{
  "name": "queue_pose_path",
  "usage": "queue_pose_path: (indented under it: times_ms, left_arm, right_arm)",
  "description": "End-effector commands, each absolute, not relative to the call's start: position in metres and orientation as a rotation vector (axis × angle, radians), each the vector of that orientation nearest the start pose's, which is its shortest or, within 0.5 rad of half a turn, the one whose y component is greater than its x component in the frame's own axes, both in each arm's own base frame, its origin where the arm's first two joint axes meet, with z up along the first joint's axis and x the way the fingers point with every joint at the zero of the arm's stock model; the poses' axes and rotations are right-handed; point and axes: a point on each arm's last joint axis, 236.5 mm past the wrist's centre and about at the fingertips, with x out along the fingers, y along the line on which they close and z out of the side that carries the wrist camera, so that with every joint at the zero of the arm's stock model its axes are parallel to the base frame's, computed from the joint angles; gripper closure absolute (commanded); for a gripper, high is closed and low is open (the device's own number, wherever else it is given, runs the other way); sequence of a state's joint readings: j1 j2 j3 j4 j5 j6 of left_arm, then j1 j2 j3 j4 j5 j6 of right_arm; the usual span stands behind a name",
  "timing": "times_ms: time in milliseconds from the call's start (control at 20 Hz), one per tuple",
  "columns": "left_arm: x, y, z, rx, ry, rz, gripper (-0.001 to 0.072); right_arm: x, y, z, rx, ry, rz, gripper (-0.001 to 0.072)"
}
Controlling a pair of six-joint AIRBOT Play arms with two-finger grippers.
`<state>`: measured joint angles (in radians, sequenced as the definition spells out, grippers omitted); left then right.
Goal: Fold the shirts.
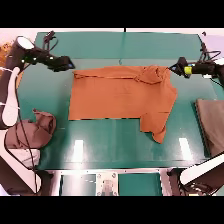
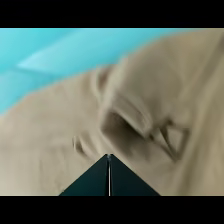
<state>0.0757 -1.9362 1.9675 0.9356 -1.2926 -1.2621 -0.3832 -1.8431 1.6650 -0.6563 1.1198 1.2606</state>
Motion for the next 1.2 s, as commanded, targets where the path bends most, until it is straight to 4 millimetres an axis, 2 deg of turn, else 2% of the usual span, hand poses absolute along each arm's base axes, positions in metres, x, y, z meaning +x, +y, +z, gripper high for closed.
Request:
queue_pose_path:
  times_ms: [0, 100, 200, 300, 450, 550, 650, 700, 750, 800, 850, 900, 1000, 1050, 1150]
  left_arm:
    - [0.511, -0.068, 0.017, -0.382, 1.301, -0.539, 0.0675]
    - [0.498, -0.065, 0.016, -0.399, 1.359, -0.543, 0.0679]
    - [0.475, -0.067, 0.014, -0.401, 1.454, -0.571, 0.0680]
    - [0.454, -0.074, 0.012, -0.414, 1.512, -0.578, 0.0680]
    - [0.426, -0.084, 0.011, -0.434, 1.470, -0.539, 0.0680]
    - [0.393, -0.083, 0.007, -0.439, 1.440, -0.481, 0.0680]
    - [0.365, -0.068, -0.005, -0.404, 1.391, -0.360, 0.0678]
    - [0.357, -0.062, -0.010, -0.387, 1.359, -0.318, 0.0677]
    - [0.354, -0.059, -0.015, -0.387, 1.324, -0.290, 0.0601]
    - [0.352, -0.059, -0.020, -0.399, 1.306, -0.271, 0.0281]
    - [0.351, -0.058, -0.029, -0.432, 1.308, -0.240, 0.0161]
    - [0.350, -0.056, -0.039, -0.441, 1.305, -0.220, 0.0175]
    - [0.350, -0.056, -0.056, -0.486, 1.277, -0.182, 0.0175]
    - [0.351, -0.058, -0.063, -0.517, 1.262, -0.170, 0.0175]
    - [0.346, -0.068, -0.077, -0.572, 1.292, -0.190, 0.0175]
  right_arm:
    - [0.508, -0.045, 0.014, 0.866, 1.086, 0.344, 0.0686]
    - [0.489, -0.039, 0.013, 0.890, 1.108, 0.332, 0.0686]
    - [0.460, -0.034, 0.010, 0.910, 1.127, 0.299, 0.0686]
    - [0.425, -0.047, 0.003, 0.911, 1.118, 0.197, 0.0686]
    - [0.367, -0.068, -0.008, 0.986, 1.078, 0.046, 0.0686]
    - [0.336, -0.071, -0.023, 1.054, 1.081, -0.018, 0.0684]
    - [0.315, -0.067, -0.043, 1.123, 1.116, -0.051, 0.0571]
    - [0.309, -0.063, -0.052, 1.146, 1.134, -0.060, 0.0571]
    - [0.307, -0.061, -0.059, 1.169, 1.143, -0.072, 0.0570]
    - [0.306, -0.058, -0.064, 1.198, 1.144, -0.076, 0.0569]
    - [0.307, -0.056, -0.067, 1.224, 1.141, -0.078, 0.0514]
    - [0.306, -0.056, -0.071, 1.224, 1.148, -0.084, 0.0465]
    - [0.306, -0.056, -0.072, 1.230, 1.150, -0.084, 0.0459]
    - [0.307, -0.057, -0.072, 1.228, 1.146, -0.089, 0.0423]
    - [0.309, -0.061, -0.074, 1.220, 1.134, -0.104, 0.0415]
